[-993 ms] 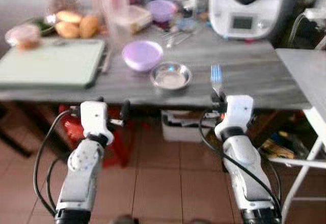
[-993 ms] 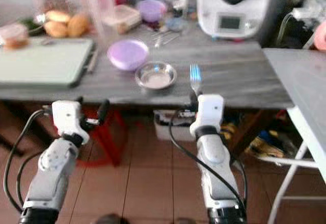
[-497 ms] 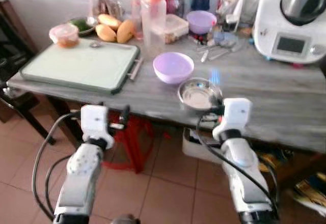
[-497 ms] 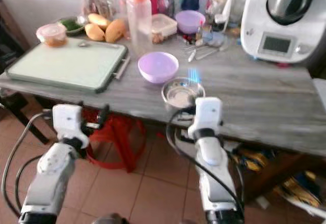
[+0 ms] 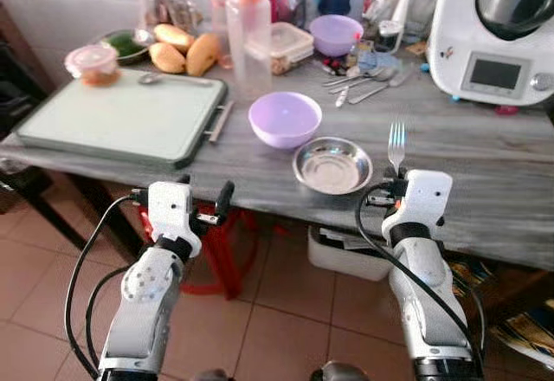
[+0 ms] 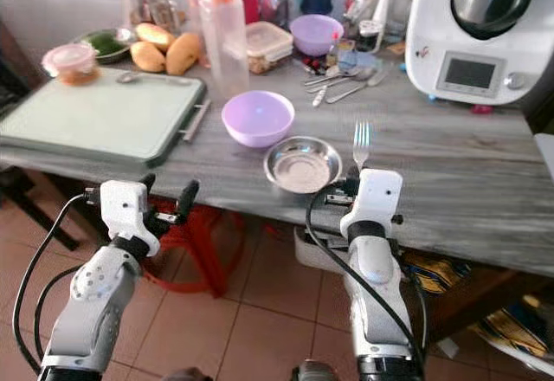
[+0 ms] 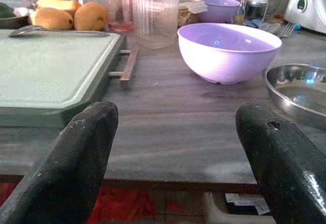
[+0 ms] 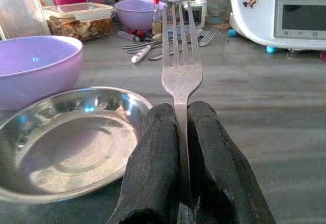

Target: Setting the table

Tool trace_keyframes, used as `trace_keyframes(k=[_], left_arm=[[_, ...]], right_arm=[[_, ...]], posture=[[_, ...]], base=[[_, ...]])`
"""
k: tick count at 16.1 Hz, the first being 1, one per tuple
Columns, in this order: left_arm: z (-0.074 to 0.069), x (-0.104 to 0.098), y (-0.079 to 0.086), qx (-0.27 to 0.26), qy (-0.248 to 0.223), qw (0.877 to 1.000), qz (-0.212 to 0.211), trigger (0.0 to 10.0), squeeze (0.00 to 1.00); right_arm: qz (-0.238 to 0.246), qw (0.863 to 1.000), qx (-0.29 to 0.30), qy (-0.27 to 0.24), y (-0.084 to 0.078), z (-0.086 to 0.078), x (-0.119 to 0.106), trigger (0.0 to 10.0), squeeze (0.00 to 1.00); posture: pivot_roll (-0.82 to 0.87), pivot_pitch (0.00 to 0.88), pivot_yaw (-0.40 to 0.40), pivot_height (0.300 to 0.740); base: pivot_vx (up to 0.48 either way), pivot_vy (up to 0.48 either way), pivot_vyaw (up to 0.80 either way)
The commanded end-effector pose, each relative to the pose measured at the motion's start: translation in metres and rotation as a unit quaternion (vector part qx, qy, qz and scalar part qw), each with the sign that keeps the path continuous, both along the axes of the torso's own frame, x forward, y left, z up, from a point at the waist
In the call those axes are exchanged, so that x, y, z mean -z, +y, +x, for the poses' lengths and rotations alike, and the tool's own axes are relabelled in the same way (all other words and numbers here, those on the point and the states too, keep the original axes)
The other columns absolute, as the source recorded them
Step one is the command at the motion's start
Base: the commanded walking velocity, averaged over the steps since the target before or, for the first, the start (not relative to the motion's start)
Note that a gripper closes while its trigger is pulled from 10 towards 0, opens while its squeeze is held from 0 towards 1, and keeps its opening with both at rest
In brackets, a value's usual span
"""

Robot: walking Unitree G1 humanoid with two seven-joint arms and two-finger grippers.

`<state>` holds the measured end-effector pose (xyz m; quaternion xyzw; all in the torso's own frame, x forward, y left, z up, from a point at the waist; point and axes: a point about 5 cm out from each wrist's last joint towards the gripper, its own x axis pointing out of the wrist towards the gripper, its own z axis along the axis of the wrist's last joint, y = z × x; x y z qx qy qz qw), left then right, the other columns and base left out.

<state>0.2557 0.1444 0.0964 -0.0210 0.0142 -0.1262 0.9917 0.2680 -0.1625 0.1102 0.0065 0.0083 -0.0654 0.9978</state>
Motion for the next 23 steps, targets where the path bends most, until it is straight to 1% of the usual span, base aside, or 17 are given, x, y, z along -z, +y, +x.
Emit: trace_keyframes(k=[1,3,6,7,10,11,12,13,15,16,18,19,21,23], left_arm=[[0.002,-0.006,-0.001,0.006,-0.007,1.0,0.001,10.0,0.0],[0.003,-0.007,-0.002,0.009,-0.008,1.0,0.004,10.0,0.0],[-0.001,-0.008,-0.001,0.013,-0.008,1.0,0.004,10.0,0.0],[-0.006,-0.008,0.001,0.016,-0.005,1.0,0.005,10.0,0.0],[-0.01,-0.009,0.004,0.022,0.001,1.0,0.01,10.0,0.0],[-0.013,-0.009,0.007,0.029,0.008,0.999,0.015,10.0,0.0],[-0.015,-0.009,0.009,0.034,0.013,0.999,0.022,10.0,0.0],[-0.015,-0.01,0.01,0.036,0.013,0.999,0.023,10.0,0.0],[-0.018,-0.014,0.013,0.043,0.016,0.999,0.027,10.0,0.0],[-0.019,-0.014,0.013,0.049,0.019,0.998,0.029,10.0,0.0],[-0.022,-0.014,0.016,0.059,0.024,0.997,0.037,10.0,0.0],[-0.021,-0.015,0.019,0.057,0.026,0.997,0.04,10.0,0.0],[-0.021,-0.017,0.02,0.057,0.026,0.997,0.04,10.0,0.0],[-0.024,-0.016,0.017,0.061,0.029,0.997,0.037,10.0,0.0]], right_arm=[[0.0,1.0,0.009,-0.007,-0.004,0.003,-0.005,10.0,0.0],[0.004,1.0,0.015,-0.01,-0.006,0.007,-0.007,10.0,0.0],[0.004,1.0,0.026,-0.014,-0.012,0.016,-0.011,10.0,0.0],[0.023,0.999,0.039,-0.004,-0.015,0.019,-0.009,10.0,0.0],[0.05,0.997,0.05,0.01,-0.019,0.028,-0.005,10.0,0.0],[0.077,0.995,0.06,0.01,-0.02,0.033,-0.005,10.0,0.0],[0.091,0.994,0.064,0.016,-0.02,0.036,-0.004,10.0,0.0],[0.094,0.994,0.056,0.023,-0.018,0.039,-0.002,10.0,0.0],[0.111,0.991,0.07,0.022,-0.017,0.042,-0.002,10.0,0.0],[0.116,0.99,0.082,0.012,-0.019,0.044,-0.004,10.0,0.0],[0.122,0.989,0.081,0.013,-0.017,0.05,-0.004,10.0,0.0],[0.137,0.987,0.088,0.011,-0.017,0.055,-0.005,10.0,0.0],[0.157,0.982,0.105,0.011,-0.018,0.058,-0.005,10.0,0.0],[0.182,0.977,0.105,0.027,-0.015,0.066,0.001,10.0,0.0]], posture=[[-0.01,0.0,0.028,0.74],[-0.01,0.0,0.025,0.74],[0.01,0.003,0.019,0.74],[0.02,0.015,0.024,0.74],[0.03,0.035,0.035,0.74],[0.04,0.056,0.045,0.74],[0.04,0.075,0.055,0.74],[0.05,0.082,0.061,0.74],[0.07,0.104,0.071,0.74],[0.07,0.108,0.071,0.74],[0.08,0.11,0.079,0.74],[0.08,0.111,0.08,0.74],[0.09,0.111,0.082,0.74],[0.09,0.11,0.083,0.74]], base=[[0.0,0.0,-0.77],[0.0,0.0,-0.77],[0.0,0.0,0.0],[0.0,0.0,0.0],[0.0,0.0,0.0],[0.0,0.0,0.0],[0.0,0.0,0.0],[0.0,0.0,0.0],[0.0,0.0,0.0],[0.0,0.0,0.0],[0.0,0.0,0.0],[0.0,0.0,0.0],[0.0,0.0,0.0],[0.0,0.0,0.0]])
